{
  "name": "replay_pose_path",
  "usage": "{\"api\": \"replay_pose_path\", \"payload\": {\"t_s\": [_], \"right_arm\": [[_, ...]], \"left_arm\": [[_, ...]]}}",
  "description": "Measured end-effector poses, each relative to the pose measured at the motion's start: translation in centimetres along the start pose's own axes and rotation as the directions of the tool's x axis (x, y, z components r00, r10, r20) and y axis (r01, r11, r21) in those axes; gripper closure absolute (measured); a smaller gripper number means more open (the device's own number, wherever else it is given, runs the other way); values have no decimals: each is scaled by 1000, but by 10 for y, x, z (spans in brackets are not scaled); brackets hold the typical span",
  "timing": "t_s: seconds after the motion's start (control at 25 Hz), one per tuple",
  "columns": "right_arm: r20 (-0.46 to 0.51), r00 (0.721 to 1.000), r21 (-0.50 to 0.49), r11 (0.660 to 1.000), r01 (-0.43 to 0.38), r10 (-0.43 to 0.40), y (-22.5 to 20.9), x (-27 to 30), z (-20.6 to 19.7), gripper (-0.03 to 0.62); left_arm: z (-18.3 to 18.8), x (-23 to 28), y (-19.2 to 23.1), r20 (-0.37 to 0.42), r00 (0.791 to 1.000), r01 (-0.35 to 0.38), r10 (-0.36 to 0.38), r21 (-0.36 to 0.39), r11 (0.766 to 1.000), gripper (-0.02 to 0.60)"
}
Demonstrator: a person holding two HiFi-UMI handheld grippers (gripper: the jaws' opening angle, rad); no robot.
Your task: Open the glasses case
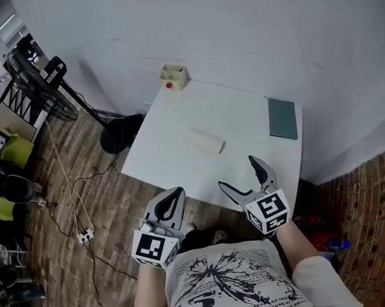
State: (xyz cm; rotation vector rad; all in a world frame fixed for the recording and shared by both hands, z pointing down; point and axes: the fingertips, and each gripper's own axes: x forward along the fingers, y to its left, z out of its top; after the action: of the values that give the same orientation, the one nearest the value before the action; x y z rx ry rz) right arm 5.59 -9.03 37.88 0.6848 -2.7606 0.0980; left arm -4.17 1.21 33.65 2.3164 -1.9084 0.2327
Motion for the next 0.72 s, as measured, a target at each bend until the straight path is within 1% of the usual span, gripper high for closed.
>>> {"api": "replay_pose_path", "payload": {"t_s": [0.16,0.28,0.36,0.48,0.56,0.64,0.72], "right_arm": [[-97,995,17,1000,9,-7,-19,38,-16,120],[-140,990,42,999,31,-25,-34,70,-24,120],[-172,984,54,997,57,-47,-44,92,-29,123],[-242,968,61,995,78,-62,-54,126,-43,128],[-300,952,52,996,78,-59,-58,148,-59,132],[-357,933,35,997,67,-51,-61,167,-74,149],[-410,911,19,998,60,-47,-62,183,-89,154]], "left_arm": [[-18,42,24,-63,994,85,-84,17,996,568],[-34,76,48,-117,981,159,-155,28,987,568],[-45,99,66,-153,968,206,-200,30,978,568],[-63,134,91,-194,946,268,-259,22,963,568],[-82,157,106,-233,929,299,-289,8,954,568],[-106,179,117,-281,905,332,-321,-9,943,568],[-132,196,125,-342,871,364,-352,-29,931,568]]}}
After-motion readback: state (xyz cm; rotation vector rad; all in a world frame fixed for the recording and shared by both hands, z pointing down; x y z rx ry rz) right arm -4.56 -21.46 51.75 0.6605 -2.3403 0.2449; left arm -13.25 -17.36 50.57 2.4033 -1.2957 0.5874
